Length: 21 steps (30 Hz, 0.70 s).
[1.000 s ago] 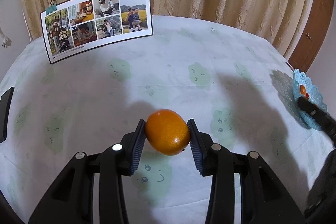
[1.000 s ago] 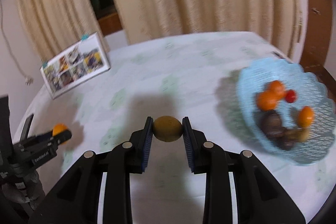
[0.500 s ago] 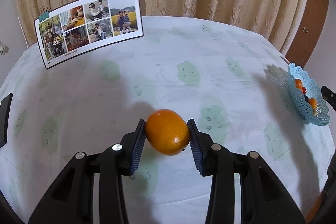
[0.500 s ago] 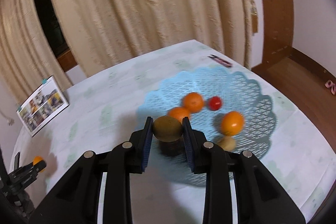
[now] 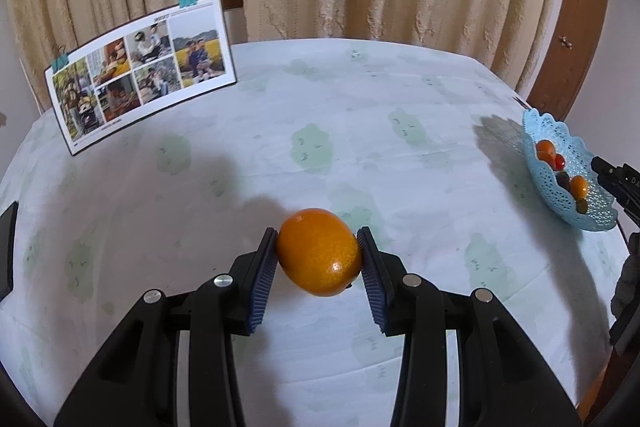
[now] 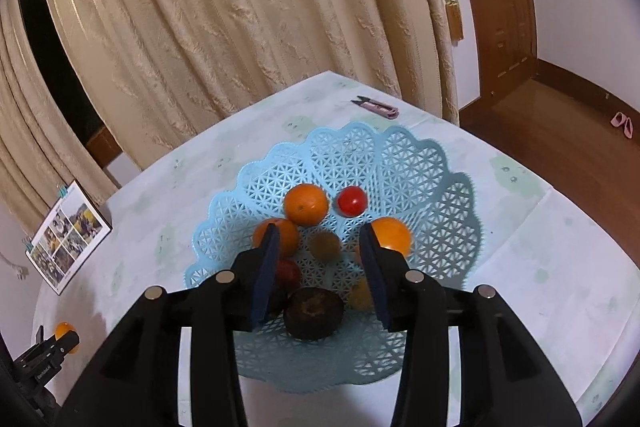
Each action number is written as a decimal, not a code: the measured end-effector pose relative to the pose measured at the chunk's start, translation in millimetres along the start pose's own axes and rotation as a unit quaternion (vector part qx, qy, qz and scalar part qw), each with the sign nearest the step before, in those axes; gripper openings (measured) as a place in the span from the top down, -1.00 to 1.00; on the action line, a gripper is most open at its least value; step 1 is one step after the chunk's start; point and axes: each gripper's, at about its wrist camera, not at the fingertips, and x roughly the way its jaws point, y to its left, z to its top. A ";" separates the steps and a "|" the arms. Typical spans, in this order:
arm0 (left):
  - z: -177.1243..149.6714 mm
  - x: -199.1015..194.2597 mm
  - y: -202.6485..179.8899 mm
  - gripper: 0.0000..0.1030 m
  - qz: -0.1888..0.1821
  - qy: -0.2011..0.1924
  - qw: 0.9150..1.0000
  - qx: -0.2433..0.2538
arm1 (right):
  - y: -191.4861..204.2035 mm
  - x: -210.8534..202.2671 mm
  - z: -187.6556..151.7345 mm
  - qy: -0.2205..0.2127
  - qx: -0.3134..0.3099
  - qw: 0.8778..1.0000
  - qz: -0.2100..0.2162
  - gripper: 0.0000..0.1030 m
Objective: Organize fruits
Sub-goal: 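Carry the yellow fruit into the blue basket and open the right gripper, then lower the orange into the blue basket and open the left gripper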
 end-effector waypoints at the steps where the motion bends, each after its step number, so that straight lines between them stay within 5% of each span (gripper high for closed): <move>1: 1.9 -0.5 -4.7 0.20 -0.001 -0.001 1.000 0.005 | -2.6 -2.9 -0.5 -0.004 0.004 1.000 0.001 0.17; 10: 19.2 -3.8 -63.1 0.20 -0.042 -0.008 0.997 0.056 | -26.6 -36.2 -8.8 -0.070 0.021 0.997 -0.027 -0.06; 21: 42.3 3.2 -162.9 0.20 -0.120 -0.012 0.984 0.131 | -48.0 -51.7 -25.1 -0.113 0.019 0.991 -0.075 -0.26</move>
